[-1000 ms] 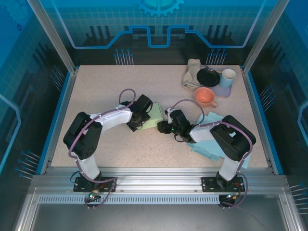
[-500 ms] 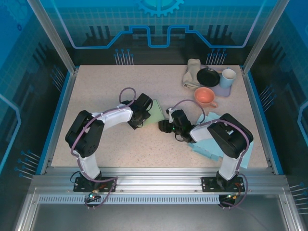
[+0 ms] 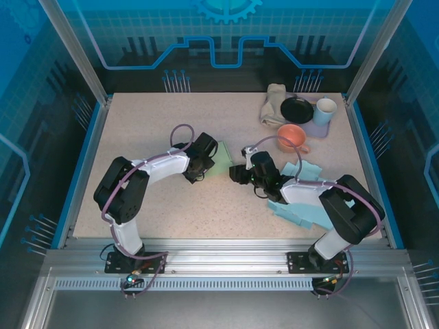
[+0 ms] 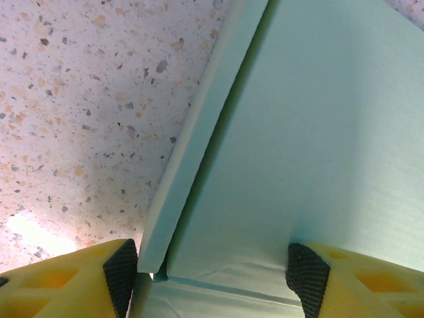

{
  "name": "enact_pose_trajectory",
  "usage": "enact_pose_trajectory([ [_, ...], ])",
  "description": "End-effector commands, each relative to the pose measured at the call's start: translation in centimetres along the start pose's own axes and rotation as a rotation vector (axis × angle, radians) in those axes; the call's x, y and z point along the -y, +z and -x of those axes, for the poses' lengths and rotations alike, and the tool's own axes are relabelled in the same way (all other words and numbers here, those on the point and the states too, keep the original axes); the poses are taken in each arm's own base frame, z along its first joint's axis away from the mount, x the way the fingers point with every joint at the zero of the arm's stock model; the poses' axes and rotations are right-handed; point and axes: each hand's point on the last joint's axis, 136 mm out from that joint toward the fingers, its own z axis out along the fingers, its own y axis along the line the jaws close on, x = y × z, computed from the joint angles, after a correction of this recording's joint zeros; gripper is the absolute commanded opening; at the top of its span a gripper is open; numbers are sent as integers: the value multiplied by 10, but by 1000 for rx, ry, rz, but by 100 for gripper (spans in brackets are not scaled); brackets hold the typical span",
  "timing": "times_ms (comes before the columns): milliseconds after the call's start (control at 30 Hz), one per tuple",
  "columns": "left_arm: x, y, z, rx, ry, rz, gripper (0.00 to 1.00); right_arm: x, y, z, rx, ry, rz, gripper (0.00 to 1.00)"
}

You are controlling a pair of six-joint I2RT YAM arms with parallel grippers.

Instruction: Fold the paper box

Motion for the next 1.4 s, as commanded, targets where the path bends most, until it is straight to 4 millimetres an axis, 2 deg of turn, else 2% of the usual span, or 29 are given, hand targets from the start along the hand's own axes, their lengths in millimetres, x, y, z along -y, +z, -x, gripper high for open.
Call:
enact_pose_trajectory([
  [0,-48,23,-4,-16,37,189,67,1,3,7,-39,-42,-39,46],
  [133,-48,24,-4,-15,39,192,66,-5,13,10,-53,-41,-16,46],
  [267,-48,26,-6,-21,43,196,65,4,25,-6,-127,-39,-38,46],
  [633,-44,24,-5,-21,45,189,65,15,42,-17,-166,25,16,48],
  [1133,-42,23,-6,-29,44,182,64,0,36,-14,-149,76,117,46],
  [1367,-42,23,-5,-26,44,183,63,2,39,-18,-155,72,110,46],
])
